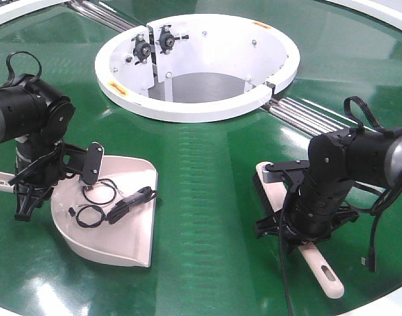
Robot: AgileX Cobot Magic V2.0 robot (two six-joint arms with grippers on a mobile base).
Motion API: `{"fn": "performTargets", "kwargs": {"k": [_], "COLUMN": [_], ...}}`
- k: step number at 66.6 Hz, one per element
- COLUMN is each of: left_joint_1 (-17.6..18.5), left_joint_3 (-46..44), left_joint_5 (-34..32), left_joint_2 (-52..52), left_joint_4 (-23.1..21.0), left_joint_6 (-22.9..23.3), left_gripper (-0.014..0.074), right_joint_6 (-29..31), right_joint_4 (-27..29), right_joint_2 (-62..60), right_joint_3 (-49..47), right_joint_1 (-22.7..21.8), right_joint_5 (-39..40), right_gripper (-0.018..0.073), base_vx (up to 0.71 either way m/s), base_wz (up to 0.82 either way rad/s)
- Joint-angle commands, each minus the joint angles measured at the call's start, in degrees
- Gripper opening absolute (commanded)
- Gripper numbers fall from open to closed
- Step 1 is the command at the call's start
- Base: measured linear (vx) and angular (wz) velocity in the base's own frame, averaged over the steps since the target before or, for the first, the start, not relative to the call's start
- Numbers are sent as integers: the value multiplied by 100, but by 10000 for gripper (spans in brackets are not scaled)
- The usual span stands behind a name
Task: Clean and inspect green conveyor with broom and dustpan
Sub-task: 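Move the brush back away from the dustpan and hold it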
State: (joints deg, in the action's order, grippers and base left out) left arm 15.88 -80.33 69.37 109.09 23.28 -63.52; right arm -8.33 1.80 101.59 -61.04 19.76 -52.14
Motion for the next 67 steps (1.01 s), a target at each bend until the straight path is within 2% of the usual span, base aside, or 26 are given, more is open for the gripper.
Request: {"fn": "performTargets", "kwargs": {"k": [1,61,67], "left_joint_1": [23,23,23], "left_joint_3": [-145,-145,-145], "left_joint_5": [123,219,219], "left_joint_2": [-338,-338,-338], "left_joint_4": [87,82,82], "left_joint_6": [69,86,216], "left_gripper": [-6,-6,-6], "right_joint_6": [26,26,49], "right_joint_4": [14,106,106], "right_joint_2": [-271,-271,-271], "right_joint_3": [-94,-94,-94], "right_joint_1": [-17,-17,-17], "right_joint_5": [-13,-29,-53], "right_gripper": [20,20,20], "base_vx": [0,0,0], "base_wz": [0,0,0]}}
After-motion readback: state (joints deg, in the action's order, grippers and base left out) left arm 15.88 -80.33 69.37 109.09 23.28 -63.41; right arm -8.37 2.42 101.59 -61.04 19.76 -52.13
